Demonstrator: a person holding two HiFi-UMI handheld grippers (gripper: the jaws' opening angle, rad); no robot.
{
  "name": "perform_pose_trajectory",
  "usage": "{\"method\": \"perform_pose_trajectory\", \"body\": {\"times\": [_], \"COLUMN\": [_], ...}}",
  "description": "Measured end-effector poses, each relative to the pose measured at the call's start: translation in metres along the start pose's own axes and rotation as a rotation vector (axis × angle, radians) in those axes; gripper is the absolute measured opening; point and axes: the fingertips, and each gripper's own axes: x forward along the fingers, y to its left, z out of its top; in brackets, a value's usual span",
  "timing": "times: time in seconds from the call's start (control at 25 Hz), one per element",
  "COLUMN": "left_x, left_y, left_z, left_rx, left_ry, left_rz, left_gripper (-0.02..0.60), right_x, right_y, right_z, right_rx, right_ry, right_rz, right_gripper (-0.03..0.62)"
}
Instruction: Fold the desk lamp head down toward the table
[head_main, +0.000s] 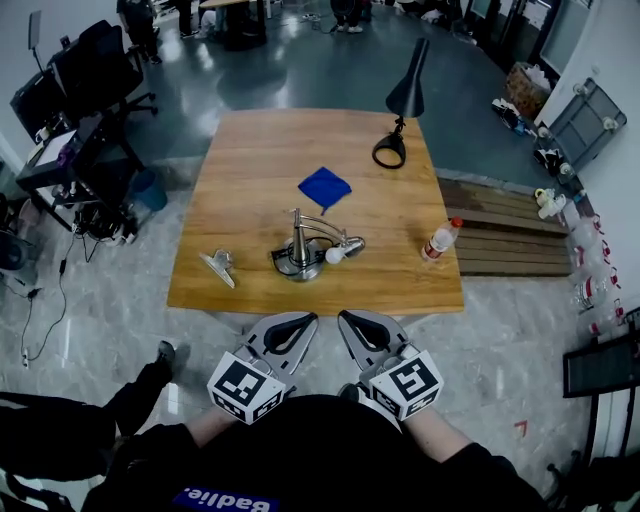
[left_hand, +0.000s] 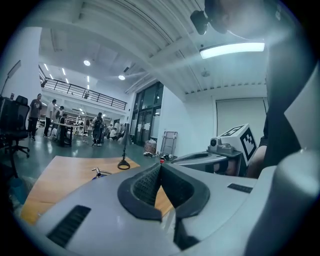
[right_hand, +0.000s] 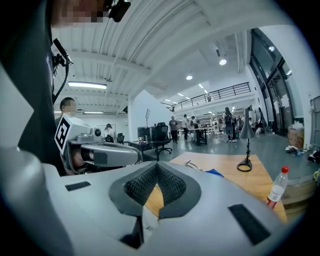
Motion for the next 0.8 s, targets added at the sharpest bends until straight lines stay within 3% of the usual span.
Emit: {"method": "perform_pose_trajectory", "body": {"times": [0.8], "left_x": [-0.01], "left_y": [0.008], "left_z": [-0.01], "left_rx": [-0.003], "left_ry": [0.02], "left_rz": [-0.008], "left_gripper": [0.009], "right_x": [0.009], "right_y": [0.018], "right_z": [-0.004], "right_rx": [-0.025], "right_ry": [0.019], "right_rz": [0.013], "right_gripper": [0.005]}}
